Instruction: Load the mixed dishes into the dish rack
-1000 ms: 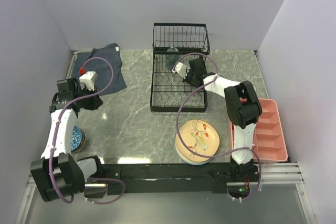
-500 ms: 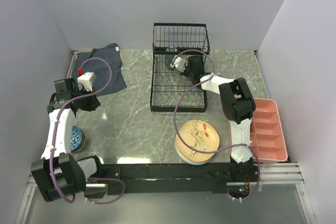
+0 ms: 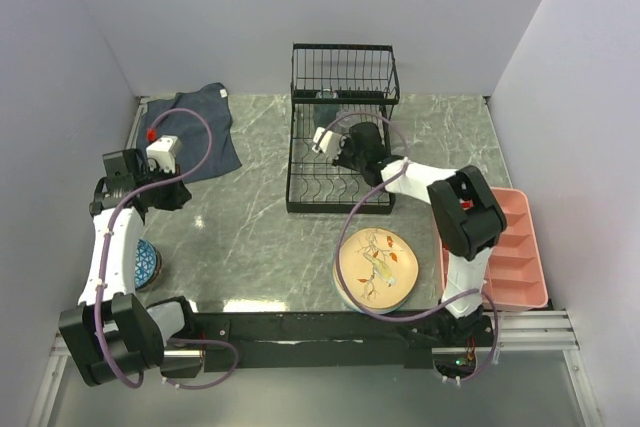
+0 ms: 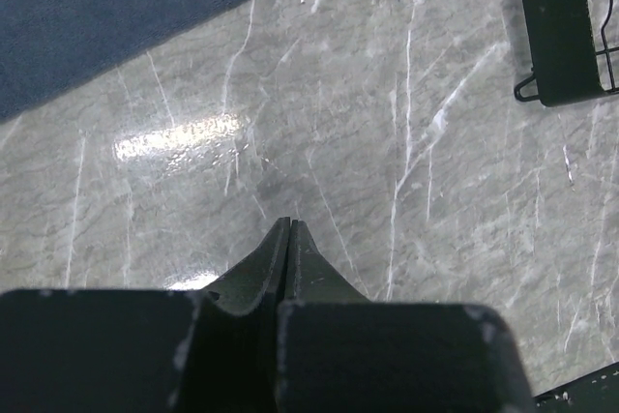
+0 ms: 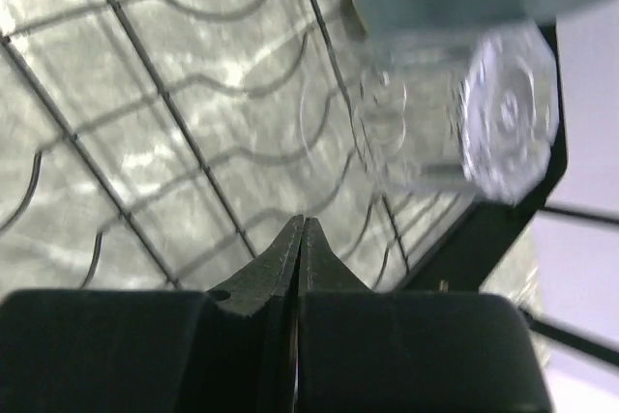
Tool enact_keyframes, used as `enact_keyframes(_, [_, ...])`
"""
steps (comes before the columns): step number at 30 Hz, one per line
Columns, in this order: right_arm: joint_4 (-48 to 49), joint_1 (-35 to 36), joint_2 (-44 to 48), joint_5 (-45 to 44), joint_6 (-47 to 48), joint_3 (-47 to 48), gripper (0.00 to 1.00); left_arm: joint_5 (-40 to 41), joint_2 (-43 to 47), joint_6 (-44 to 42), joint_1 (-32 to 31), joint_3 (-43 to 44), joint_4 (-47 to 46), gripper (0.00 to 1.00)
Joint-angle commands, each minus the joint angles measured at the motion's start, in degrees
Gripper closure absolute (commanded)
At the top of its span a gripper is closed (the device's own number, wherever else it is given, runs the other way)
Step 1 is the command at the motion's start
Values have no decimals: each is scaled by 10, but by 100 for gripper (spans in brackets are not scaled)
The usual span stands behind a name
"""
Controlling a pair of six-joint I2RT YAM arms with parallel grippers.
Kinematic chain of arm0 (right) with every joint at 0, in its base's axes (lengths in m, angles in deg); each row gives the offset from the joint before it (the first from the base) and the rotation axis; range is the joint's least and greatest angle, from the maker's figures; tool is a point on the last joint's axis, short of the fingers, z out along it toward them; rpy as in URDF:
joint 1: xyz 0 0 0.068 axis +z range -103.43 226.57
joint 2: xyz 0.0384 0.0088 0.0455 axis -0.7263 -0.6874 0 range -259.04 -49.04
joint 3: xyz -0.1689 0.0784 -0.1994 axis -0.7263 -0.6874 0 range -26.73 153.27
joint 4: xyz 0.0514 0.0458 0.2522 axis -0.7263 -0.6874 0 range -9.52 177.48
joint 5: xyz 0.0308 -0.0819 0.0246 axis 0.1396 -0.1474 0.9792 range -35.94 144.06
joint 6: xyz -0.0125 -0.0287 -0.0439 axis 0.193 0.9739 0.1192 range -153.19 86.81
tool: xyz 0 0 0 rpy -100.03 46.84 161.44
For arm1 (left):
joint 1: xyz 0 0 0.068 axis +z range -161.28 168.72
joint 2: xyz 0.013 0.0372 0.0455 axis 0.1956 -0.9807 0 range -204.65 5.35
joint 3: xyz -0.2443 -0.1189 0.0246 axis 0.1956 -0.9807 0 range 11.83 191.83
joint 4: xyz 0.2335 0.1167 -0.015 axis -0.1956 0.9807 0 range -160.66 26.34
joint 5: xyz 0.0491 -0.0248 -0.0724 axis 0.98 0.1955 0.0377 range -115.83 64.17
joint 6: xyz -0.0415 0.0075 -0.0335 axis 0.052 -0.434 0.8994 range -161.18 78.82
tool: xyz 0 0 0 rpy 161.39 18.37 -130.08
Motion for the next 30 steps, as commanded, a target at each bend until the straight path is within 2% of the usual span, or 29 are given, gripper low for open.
enact_keyframes(1, [63,0,-59,-7,45,47,100,1,23,-10,5,0,6,99])
enact_keyframes(9, [83,-11,-162,-25,58,165,100,2,32,-13,30,-9,9,99])
enact_keyframes(14, [174,-11,-200,-59,104,185,100,-1,32,-11,40,-8,8,99])
enact_keyframes(16, [173,-12,-213,-65,112,200,100,-2,32,-11,43,-9,8,99])
enact_keyframes(21, [158,-13,-190,-61,106,185,100,-8,36,-13,44,-8,12,99])
enact_keyframes(25, [152,-11,-129,-51,86,115,100,-6,46,-13,43,1,12,97])
enact_keyframes(26, [137,-9,-111,-46,79,103,100,-2,48,-20,44,6,12,84])
enact_keyframes(28, [104,-4,-57,-40,55,80,100,20,49,-28,44,32,13,70])
enact_keyframes(29, [50,1,-38,-31,44,76,100,26,49,-42,44,44,17,58])
enact_keyframes(30, [17,9,-4,-23,31,75,80,44,45,-49,44,58,35,52])
